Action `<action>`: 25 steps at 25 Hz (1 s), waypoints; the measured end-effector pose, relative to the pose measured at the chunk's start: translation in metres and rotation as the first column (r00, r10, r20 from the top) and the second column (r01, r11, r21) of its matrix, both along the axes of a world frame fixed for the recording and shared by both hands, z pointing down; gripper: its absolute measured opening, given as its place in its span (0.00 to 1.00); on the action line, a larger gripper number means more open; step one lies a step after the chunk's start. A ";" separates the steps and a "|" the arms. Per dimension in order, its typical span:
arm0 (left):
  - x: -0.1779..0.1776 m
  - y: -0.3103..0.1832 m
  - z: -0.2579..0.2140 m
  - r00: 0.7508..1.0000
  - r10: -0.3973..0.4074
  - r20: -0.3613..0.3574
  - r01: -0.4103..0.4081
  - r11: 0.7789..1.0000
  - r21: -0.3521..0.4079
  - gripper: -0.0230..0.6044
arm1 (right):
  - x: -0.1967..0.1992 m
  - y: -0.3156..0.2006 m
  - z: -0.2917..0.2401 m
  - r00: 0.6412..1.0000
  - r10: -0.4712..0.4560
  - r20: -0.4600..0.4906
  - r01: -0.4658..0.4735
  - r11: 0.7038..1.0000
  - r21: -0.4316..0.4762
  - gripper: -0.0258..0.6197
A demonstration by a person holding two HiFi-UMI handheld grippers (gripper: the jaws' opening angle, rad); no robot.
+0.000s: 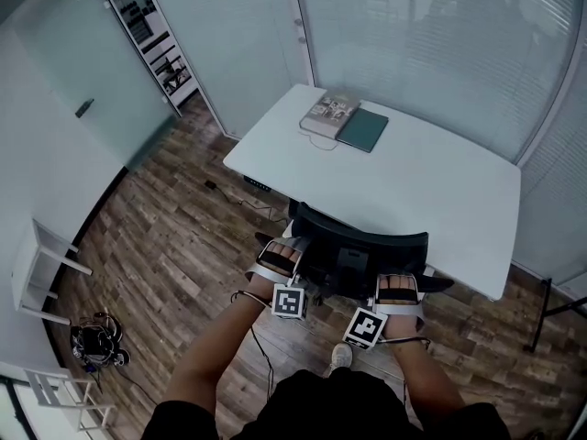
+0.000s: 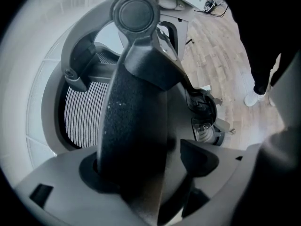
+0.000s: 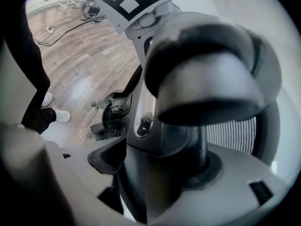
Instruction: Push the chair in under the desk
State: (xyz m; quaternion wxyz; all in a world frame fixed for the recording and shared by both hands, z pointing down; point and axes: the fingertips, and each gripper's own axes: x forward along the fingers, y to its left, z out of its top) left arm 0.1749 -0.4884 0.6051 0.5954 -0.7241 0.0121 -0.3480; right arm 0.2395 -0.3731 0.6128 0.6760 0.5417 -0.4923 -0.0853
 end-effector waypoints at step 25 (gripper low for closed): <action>0.067 -0.073 -0.005 0.978 0.204 -0.043 -0.203 0.979 0.024 0.67 | 0.050 -0.061 0.005 0.979 0.192 -0.070 -0.193 0.981 -0.010 0.57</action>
